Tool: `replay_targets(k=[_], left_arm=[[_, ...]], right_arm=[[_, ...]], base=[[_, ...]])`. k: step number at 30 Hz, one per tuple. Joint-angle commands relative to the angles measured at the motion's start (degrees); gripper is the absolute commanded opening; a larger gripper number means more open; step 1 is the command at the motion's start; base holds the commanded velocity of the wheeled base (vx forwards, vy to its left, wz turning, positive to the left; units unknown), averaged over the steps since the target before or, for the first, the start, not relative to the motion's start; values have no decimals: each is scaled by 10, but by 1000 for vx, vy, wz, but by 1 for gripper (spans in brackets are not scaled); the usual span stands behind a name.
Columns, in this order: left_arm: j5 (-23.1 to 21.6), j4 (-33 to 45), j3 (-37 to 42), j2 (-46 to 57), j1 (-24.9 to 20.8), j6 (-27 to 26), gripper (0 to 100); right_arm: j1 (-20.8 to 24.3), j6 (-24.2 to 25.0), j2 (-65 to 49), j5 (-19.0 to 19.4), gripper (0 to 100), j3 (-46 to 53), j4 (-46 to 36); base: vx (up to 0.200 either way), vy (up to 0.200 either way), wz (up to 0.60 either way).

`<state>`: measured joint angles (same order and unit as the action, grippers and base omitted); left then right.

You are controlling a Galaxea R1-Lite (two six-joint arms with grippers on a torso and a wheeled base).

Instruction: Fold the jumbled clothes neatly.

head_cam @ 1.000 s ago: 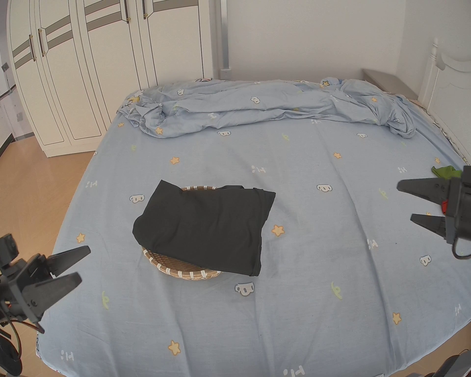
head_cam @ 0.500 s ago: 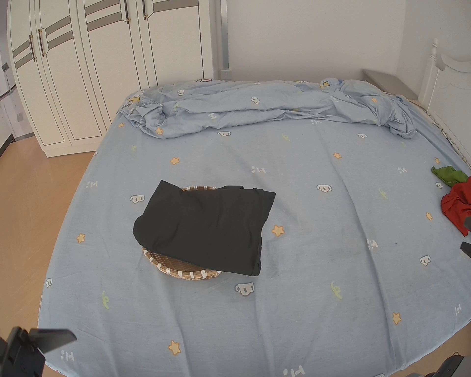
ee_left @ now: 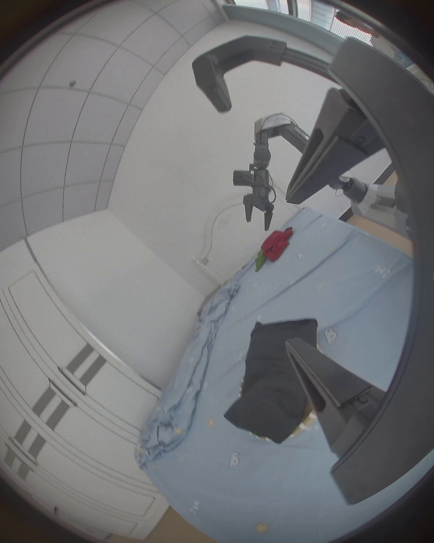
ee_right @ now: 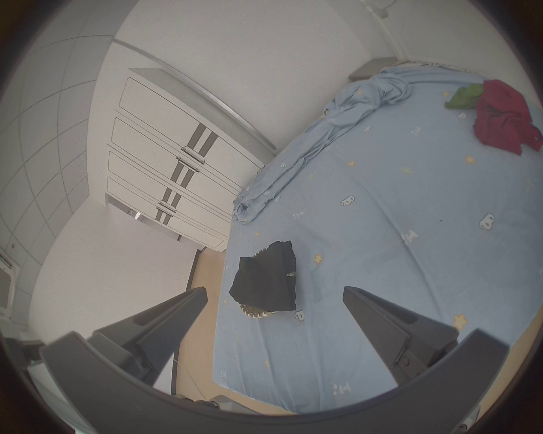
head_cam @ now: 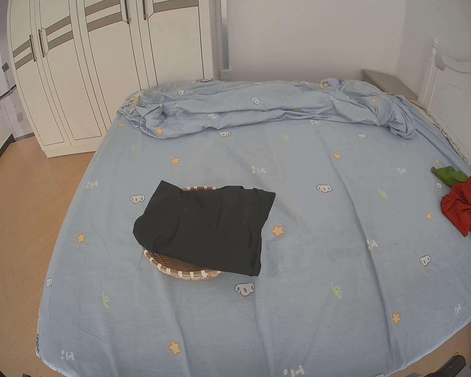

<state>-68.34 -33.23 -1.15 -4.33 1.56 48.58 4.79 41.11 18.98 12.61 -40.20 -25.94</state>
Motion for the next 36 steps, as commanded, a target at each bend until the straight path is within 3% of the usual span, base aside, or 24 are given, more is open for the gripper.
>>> replay_targets(k=[1,4,5,6,7,8,13,15,23,31,36], left_arm=[[32,30,11,42,-14,-34,100],[89,84,11,42,-14,-89,100],[89,84,11,42,-14,-89,100],[137,125,11,42,-14,-133,100],[153,137,11,42,-14,-147,100],[232,194,11,42,-14,-213,100],[411,288,11,42,-14,-355,100],[495,291,11,42,-14,-385,100],[718,329,11,43,-14,-471,100],[697,339,11,43,-14,-478,100],[697,338,11,43,-14,-478,100]], right_arm=[[-102,-1,-117,84,100,-4,-50],[-143,-7,-134,127,100,5,-61],[-143,-7,-134,127,100,5,-61],[-145,-7,-134,134,100,11,-63],[-144,-7,-134,135,100,14,-62],[-145,-8,-134,137,100,27,-58],[-144,-8,-134,178,100,46,-49],[-145,-9,-134,191,100,65,-36],[-144,-49,-134,225,100,147,37],[-144,-64,-134,247,100,194,77],[-150,-168,-134,217,100,265,106]], base=[[0,0,0],[0,0,0],[0,0,0],[0,0,0],[0,0,0],[0,0,0],[0,0,0],[0,0,0],[0,0,0],[0,0,0],[0,0,0]])
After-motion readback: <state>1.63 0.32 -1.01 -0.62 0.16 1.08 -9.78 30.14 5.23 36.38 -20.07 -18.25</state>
